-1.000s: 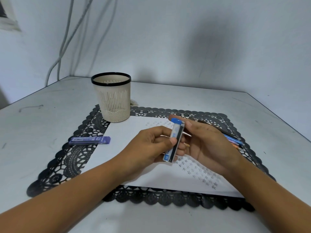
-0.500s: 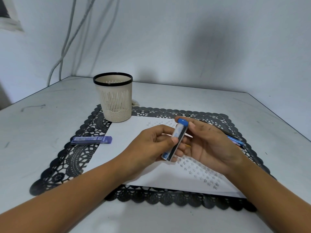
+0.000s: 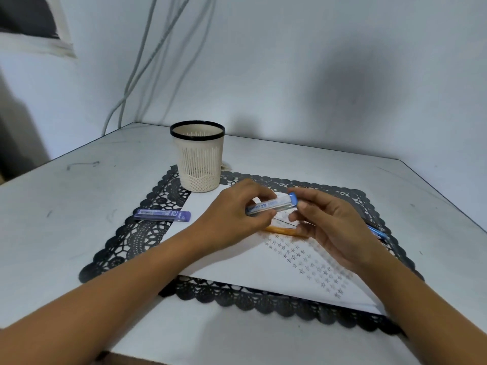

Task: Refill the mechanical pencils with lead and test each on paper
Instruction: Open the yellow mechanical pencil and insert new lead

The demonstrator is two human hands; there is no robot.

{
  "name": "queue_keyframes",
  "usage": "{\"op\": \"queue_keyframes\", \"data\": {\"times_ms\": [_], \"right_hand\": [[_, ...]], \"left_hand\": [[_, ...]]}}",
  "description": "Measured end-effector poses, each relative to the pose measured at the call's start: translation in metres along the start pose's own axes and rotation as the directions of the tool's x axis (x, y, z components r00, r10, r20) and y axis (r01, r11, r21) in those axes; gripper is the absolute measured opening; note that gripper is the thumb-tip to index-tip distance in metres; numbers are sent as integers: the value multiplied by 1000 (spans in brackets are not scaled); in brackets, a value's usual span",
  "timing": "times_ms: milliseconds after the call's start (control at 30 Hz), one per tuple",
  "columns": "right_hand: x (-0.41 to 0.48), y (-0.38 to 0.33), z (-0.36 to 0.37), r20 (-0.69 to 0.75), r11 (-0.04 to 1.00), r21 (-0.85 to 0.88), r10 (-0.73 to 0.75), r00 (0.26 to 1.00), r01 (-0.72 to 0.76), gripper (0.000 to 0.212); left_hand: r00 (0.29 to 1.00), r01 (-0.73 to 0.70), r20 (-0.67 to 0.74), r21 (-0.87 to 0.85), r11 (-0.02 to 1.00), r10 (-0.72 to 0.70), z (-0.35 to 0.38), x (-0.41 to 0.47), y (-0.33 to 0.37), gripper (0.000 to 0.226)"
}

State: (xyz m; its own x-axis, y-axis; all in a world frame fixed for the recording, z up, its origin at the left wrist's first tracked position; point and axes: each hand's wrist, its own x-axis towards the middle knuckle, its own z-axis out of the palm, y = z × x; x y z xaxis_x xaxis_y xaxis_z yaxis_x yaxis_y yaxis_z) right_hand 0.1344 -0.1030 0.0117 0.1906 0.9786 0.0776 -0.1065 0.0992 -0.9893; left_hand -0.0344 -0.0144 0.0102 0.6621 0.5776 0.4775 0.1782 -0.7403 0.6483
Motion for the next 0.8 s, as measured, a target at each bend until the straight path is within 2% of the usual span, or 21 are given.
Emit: {"op": "queue_keyframes", "data": {"times_ms": [167,267,333,433,500,567,800], "right_hand": [[1,-6,-11,-74,997,-72,-46,996,41,26],[1,-8,-17,-154,969,-240,-98,983,59,25],[2,-7,-18,-231,899,-437,-143,962,29,23],[5,-3,-20,-247,688,-725,-225,942,-26,21],[7,0,-21,-214,536,-842,-221,952,-65,22],[9,3,-23,-192,433,-898,-216,957,-82,22],[10,4,-23,-172,393,-916,-206,963,-80,21]], "left_hand": [[986,152,75,-29,988,-149,-25,7,-2,20],[985,147,74,116,982,-156,-47,8,-17,19],[986,134,66,240,962,-154,-62,6,-30,20],[976,174,59,385,906,-212,-82,1,-54,23],[958,226,60,449,864,-281,-92,-3,-69,22],[938,258,81,483,837,-336,-98,-7,-79,19],[878,308,175,505,806,-445,-104,-6,-88,21]]}}
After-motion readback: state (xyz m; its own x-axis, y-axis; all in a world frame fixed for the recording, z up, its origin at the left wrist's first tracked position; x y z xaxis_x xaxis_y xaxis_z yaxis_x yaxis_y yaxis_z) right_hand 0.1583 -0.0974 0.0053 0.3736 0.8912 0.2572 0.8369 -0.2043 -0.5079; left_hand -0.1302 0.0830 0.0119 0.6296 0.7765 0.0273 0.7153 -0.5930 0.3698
